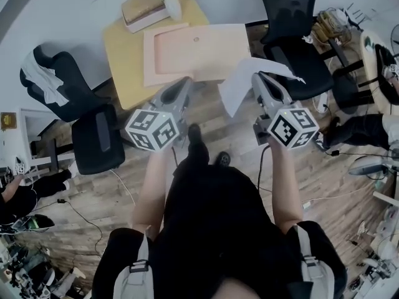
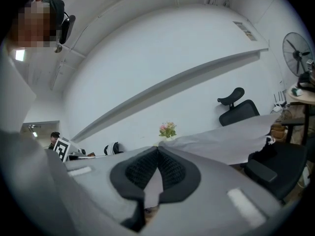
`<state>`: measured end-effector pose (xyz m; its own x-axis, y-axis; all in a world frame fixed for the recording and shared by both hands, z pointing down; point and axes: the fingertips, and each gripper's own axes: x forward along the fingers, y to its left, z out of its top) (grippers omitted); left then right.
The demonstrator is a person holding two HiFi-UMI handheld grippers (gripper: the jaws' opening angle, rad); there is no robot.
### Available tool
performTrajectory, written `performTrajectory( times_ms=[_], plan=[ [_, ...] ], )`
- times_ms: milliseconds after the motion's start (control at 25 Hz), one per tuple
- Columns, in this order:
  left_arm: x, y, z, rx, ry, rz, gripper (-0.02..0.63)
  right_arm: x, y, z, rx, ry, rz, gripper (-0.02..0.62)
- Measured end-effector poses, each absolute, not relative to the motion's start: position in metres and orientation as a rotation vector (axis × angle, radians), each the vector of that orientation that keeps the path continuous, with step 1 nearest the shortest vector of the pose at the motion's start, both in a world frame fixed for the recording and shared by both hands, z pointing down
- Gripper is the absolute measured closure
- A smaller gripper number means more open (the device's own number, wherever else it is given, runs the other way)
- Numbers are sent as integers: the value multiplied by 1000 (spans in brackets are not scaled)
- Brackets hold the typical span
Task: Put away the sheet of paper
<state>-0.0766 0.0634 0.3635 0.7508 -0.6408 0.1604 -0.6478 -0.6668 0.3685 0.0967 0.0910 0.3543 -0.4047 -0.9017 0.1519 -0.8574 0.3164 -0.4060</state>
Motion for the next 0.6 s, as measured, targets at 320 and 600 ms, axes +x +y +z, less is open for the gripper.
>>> performTrajectory(
  times_ms=[320, 600],
  plan=[
    [-102, -15, 371, 2523, -933, 8, 595, 77, 15, 353, -1719, 2448, -673, 592],
    [-125, -72, 380, 2525, -889, -4, 596, 53, -43, 358, -1764, 2439, -668, 592]
  ],
)
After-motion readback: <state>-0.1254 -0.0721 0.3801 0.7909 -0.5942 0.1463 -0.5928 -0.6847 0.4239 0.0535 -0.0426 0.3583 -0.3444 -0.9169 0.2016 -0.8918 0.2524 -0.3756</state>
